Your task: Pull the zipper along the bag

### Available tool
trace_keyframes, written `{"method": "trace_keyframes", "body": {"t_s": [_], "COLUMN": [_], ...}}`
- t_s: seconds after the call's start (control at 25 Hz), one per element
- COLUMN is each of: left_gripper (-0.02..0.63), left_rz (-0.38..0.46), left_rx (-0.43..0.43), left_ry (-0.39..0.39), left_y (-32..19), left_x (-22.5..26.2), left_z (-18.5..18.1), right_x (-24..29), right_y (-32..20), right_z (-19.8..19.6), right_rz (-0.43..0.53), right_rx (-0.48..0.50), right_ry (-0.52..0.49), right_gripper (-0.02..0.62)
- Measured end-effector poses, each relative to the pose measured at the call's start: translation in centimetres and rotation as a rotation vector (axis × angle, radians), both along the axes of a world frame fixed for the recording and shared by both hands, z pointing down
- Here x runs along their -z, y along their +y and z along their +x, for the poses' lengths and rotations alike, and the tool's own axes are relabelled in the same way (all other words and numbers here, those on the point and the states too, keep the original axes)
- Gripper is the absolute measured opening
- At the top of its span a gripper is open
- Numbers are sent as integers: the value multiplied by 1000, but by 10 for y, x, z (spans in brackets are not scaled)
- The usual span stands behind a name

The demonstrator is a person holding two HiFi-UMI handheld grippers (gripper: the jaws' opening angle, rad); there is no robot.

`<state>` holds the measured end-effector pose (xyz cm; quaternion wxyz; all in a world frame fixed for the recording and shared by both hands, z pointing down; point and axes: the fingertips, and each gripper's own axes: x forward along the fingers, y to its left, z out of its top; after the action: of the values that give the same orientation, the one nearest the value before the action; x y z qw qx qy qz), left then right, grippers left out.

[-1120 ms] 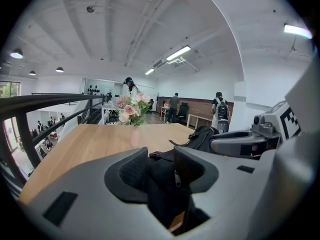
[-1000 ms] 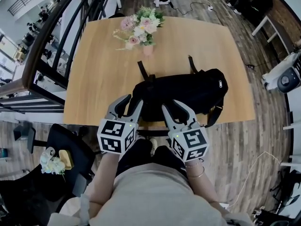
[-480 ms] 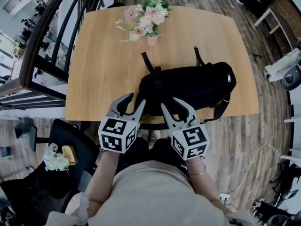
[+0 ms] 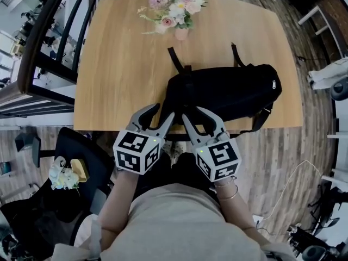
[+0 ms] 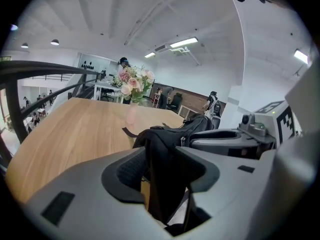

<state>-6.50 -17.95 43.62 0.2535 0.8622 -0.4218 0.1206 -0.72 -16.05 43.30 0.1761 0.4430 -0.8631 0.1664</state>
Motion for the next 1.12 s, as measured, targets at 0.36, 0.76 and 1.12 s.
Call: {"method": "trace_keyframes", "body": {"t_s": [0.36, 0.76, 1.12], "left_gripper": [187, 154, 89], "left_rz": [-82, -146, -145], "left_rx": [-25, -119, -142], "left_ry": [108, 155, 159], "left_y": [2, 9, 13], "left_x": [-8, -14, -15], "left_z": [-1, 8, 10], "right_x": [0, -2, -16], "right_y": [4, 3, -1], "right_z": [-8, -20, -22], "right_rz": [80, 114, 59], "right_rx": [53, 114, 105], "right_ry": [88, 150, 129], "right_gripper": [112, 72, 84]}}
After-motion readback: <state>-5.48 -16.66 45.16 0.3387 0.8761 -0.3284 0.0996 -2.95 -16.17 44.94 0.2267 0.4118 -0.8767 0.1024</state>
